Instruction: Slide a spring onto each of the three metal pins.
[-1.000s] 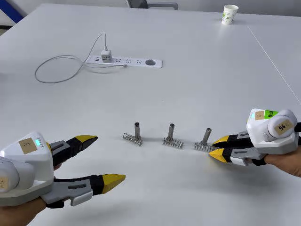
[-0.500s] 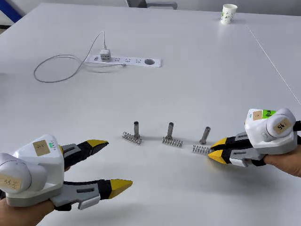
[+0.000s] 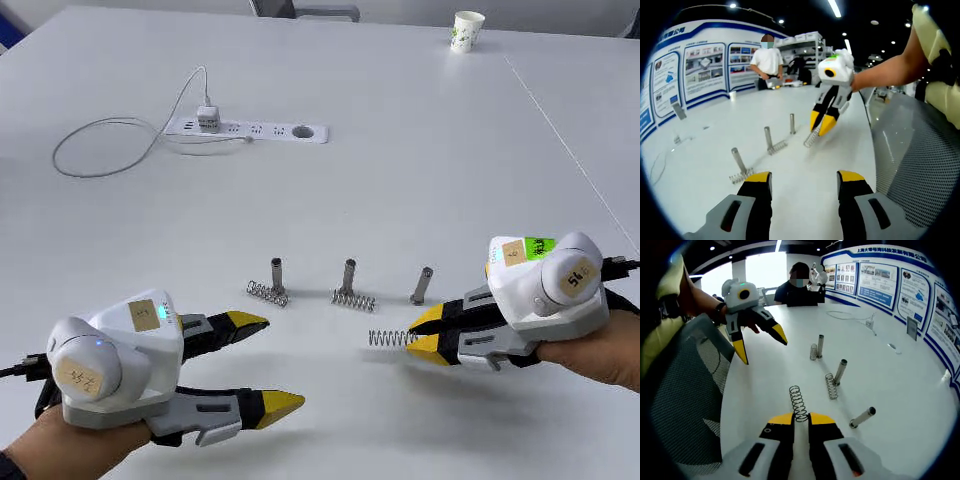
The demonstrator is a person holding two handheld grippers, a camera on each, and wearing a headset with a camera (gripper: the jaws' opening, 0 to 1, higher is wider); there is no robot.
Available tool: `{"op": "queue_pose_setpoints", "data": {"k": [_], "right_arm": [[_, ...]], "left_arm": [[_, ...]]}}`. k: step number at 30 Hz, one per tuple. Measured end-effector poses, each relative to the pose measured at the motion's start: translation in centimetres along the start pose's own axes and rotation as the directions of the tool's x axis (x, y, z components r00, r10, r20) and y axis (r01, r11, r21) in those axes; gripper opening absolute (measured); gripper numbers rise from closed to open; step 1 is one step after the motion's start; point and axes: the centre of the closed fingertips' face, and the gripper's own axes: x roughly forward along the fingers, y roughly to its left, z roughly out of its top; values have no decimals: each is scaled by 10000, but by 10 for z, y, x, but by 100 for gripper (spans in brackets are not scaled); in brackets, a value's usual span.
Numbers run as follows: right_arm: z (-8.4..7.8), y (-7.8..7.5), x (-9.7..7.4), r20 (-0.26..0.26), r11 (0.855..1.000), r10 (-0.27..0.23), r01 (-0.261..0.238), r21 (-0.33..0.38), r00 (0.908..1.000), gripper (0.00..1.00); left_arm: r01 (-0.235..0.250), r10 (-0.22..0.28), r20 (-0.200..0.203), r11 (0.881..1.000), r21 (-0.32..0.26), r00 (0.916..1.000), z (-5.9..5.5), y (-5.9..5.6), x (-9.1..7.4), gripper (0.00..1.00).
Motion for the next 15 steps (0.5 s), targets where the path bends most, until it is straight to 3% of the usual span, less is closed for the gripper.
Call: {"op": "queue_pose_setpoints", "data": {"k": [8, 15], "right_arm": [[25, 17, 7, -1, 9975, 432, -431, -556, 9991, 12], [35, 28, 12, -178, 9935, 719, -732, -869, 9973, 12]], "left_arm": [[302, -307, 199, 9992, 248, 9993, 8, -4, 9, 47], [545, -559, 212, 9965, 637, 9982, 11, -12, 14, 39]]}}
